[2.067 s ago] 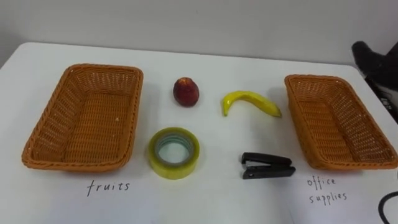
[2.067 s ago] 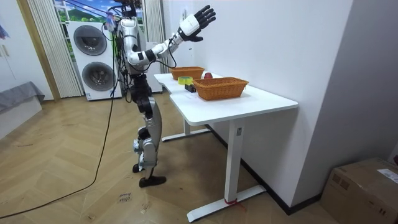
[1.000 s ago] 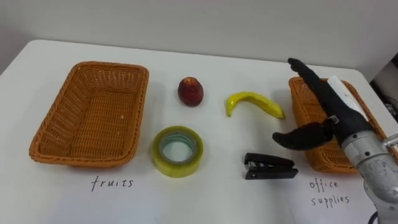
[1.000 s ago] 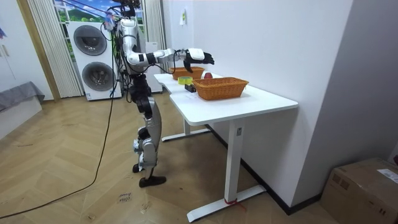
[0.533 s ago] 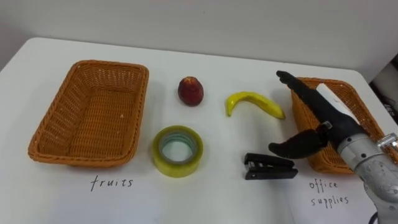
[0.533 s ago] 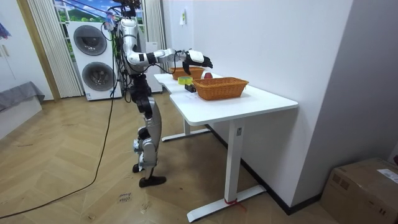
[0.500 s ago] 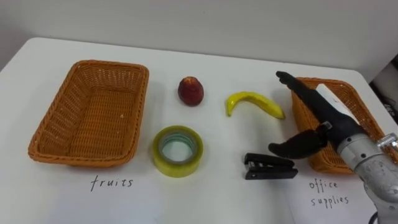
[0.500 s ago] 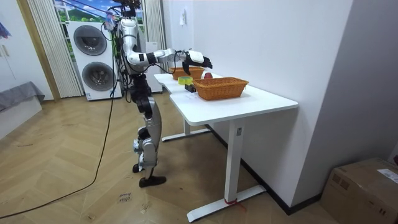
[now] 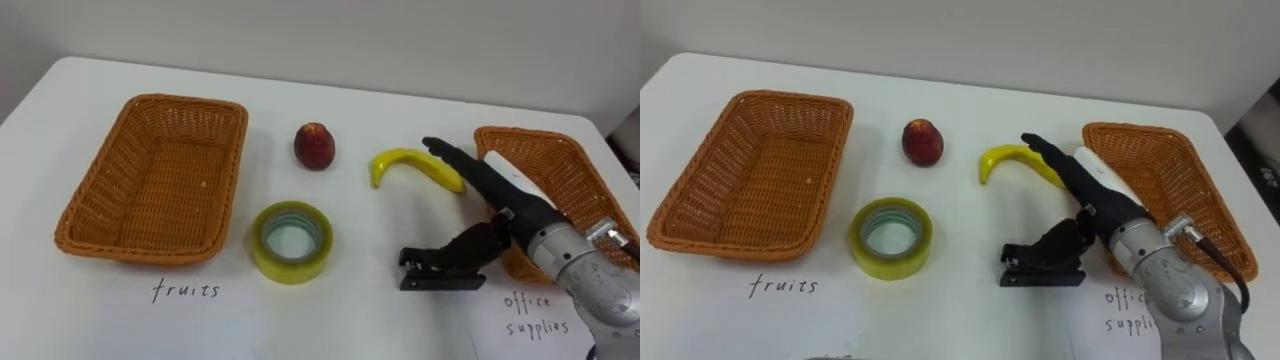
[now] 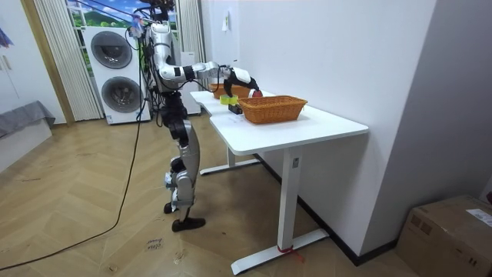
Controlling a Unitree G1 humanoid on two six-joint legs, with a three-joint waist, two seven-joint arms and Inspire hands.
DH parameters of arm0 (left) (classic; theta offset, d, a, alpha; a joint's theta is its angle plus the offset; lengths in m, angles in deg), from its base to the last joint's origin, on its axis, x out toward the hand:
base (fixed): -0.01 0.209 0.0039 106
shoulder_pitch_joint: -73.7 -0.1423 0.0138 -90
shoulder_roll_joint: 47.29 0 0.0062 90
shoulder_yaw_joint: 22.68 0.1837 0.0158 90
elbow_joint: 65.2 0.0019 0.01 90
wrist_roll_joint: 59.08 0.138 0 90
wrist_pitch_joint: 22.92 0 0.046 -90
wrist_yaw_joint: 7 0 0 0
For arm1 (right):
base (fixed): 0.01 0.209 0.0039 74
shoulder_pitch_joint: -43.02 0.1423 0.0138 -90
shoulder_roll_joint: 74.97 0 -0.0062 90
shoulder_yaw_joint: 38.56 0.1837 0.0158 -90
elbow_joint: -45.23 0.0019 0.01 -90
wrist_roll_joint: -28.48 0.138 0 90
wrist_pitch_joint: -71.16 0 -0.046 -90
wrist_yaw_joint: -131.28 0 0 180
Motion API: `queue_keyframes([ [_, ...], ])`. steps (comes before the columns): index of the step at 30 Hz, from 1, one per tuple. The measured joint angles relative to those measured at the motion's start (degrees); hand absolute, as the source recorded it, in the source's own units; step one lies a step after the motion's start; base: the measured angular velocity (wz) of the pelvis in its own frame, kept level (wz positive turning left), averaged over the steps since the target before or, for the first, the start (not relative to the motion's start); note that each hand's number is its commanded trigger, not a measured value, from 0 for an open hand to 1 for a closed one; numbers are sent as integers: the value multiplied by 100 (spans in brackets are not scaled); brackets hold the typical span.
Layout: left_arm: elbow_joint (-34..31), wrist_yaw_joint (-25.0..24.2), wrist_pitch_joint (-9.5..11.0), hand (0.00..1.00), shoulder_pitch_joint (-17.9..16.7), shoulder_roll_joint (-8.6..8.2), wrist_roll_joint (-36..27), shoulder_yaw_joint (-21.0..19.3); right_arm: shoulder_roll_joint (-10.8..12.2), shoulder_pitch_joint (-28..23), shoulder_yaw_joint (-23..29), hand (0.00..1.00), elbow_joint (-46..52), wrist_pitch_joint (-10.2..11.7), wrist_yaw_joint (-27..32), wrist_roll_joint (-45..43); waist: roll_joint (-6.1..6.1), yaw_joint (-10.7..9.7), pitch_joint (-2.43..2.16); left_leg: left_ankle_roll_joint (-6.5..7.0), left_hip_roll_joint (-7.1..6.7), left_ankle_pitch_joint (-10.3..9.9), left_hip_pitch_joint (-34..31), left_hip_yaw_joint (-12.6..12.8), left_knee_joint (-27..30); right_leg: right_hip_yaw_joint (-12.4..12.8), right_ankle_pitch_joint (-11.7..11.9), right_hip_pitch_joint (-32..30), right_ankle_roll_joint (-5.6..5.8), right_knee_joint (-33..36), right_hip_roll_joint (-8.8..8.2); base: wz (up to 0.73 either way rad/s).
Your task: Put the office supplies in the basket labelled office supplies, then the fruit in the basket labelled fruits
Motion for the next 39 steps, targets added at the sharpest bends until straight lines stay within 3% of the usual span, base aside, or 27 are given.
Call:
queue_keyframes([
  [13,8,-159,0,0,1,0,-50,18,1,1,-4,0,-1,-12,-391,4,-7,18,0,0,1,0,39,0,1,-3,2,48,-2,-6,0,0],
  [23,-66,-226,-2,0,48,3,-117,20,-1,-106,-133,0,-409,-236,-498,-71,-77,1,-2,1,2,0,23,-28,6,-32,34,79,0,-89,-5,1],
  [39,-63,-200,-9,0,110,34,-121,130,-6,-131,-394,0,-653,-373,-681,-606,-127,8,-3,2,-3,-1,25,-28,21,31,41,81,6,-84,1,0],
])
